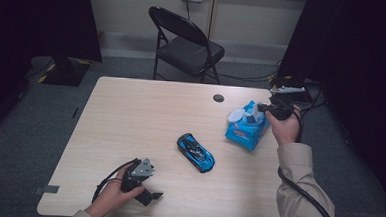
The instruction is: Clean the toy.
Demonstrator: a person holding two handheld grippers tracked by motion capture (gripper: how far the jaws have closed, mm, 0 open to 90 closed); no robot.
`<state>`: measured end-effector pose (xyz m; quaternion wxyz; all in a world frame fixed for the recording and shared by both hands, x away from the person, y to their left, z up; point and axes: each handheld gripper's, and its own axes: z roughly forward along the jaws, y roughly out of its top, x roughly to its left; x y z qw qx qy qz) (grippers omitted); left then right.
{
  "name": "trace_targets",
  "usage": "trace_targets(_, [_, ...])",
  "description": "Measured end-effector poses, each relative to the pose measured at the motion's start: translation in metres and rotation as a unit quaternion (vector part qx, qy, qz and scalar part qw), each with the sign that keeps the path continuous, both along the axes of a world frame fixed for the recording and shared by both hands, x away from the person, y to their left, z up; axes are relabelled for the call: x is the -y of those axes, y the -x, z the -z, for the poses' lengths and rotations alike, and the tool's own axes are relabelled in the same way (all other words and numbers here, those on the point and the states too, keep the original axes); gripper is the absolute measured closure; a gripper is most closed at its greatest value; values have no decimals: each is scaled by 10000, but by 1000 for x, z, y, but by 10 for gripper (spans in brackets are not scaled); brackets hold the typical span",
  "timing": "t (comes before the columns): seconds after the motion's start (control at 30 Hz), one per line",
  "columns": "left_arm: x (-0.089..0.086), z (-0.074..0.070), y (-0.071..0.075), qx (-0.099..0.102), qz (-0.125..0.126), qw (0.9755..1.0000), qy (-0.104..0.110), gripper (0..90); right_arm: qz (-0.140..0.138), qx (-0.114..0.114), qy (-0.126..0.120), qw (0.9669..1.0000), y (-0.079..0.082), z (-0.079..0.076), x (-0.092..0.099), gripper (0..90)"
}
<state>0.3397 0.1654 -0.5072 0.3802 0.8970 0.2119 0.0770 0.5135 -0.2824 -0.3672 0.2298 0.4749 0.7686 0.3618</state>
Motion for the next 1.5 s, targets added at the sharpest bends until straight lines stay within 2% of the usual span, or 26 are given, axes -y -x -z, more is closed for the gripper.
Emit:
trace_targets(0.13, [0, 0, 0, -7, 0, 10000, -6, 0, -2, 31, -17, 10000, 1, -3, 2, 900])
trace_targets(0.3, [0, 0, 0, -2, 7, 10000, -1, 0, 36, 77, -172, 9998, 0, -8, 2, 900])
trace_targets(0.53, [0, 0, 0, -2, 11, 10000, 1, 0, -19, 55, -220, 9997, -1, -13, 0, 900])
trace_targets(0.8, [0, 0, 0, -4, 7, 10000, 3, 0, -38, 147, -317, 9994, 3, -21, 2, 900])
trace_targets(1.07, [0, 0, 0, -1, 8, 10000, 3, 0, -40, 273, -413, 9988, 6, -37, 6, 900])
trace_targets(1.27, [0, 0, 0, -1, 12, 10000, -1, 0, -112, 393, -412, 9983, 8, -51, 4, 900])
trace_targets(1.37, [0, 0, 0, -14, 23, 10000, -5, 0, -154, 483, -491, 9975, 10, -60, 2, 900])
trace_targets(1.5, [0, 0, 0, -17, 21, 10000, -4, 0, -209, 522, -417, 9975, 12, -69, -3, 900])
